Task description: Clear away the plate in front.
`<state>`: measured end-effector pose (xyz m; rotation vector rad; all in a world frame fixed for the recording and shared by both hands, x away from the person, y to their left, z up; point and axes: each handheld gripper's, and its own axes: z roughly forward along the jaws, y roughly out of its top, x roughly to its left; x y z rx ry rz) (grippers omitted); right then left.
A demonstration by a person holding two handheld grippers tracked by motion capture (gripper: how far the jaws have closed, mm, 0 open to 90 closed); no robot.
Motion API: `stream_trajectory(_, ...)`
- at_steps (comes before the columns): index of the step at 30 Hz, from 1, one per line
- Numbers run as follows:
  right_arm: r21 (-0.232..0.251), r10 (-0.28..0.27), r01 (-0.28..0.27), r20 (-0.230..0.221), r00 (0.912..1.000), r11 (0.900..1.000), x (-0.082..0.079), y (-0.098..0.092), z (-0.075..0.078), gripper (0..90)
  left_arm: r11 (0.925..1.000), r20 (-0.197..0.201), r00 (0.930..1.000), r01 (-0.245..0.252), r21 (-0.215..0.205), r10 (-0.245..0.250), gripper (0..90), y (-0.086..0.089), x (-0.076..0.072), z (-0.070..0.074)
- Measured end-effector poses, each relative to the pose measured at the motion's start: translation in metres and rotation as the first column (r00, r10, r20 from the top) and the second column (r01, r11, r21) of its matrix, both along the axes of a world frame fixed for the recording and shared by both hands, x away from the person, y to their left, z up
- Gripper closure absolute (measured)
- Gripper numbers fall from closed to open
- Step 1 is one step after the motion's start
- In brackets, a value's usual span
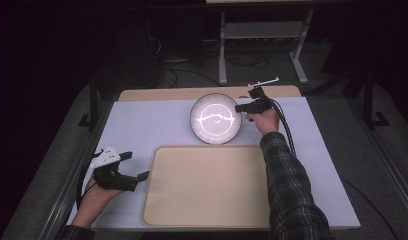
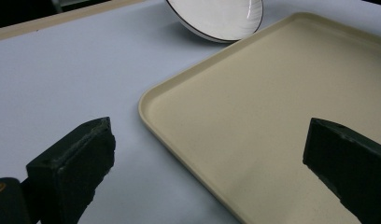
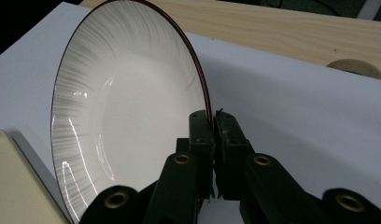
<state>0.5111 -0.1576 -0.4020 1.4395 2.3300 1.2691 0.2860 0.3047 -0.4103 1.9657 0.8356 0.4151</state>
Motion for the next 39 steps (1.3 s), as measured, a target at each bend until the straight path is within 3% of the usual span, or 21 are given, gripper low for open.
stream_trajectory(6,-0.015,-0.005,0.006,0.034,0.9994,1.0,-0.003,-0.005,0.008,85.9,1.0,0.001,1.0,-0.002,-0.001,0.002,1.5,0.001,0.0,0.0)
stream_trajectory(15,0.029,-0.007,0.005,0.059,0.9982,1.0,-0.014,-0.018,0.028,85.8,1.0,0.001,1.0,0.0,0.001,0.0,1.5,0.0,0.0,0.0)
stream_trajectory(24,0.066,0.009,-0.013,0.063,0.998,0.998,-0.035,-0.026,0.044,85.6,1.0,0.001,1.0,-0.003,0.002,0.003,1.5,0.0,0.0,0.0)
stream_trajectory(29,0.057,0.033,-0.038,0.083,0.996,0.998,-0.049,-0.027,0.051,85.6,1.0,0.0,1.0,-0.007,0.0,0.007,1.5,0.001,-0.001,0.0)
stream_trajectory(39,0.058,0.086,-0.092,0.096,0.9917,0.994,-0.078,-0.026,0.05,85.4,1.0,0.001,1.0,-0.004,0.003,0.004,1.6,-0.001,-0.001,-0.001)
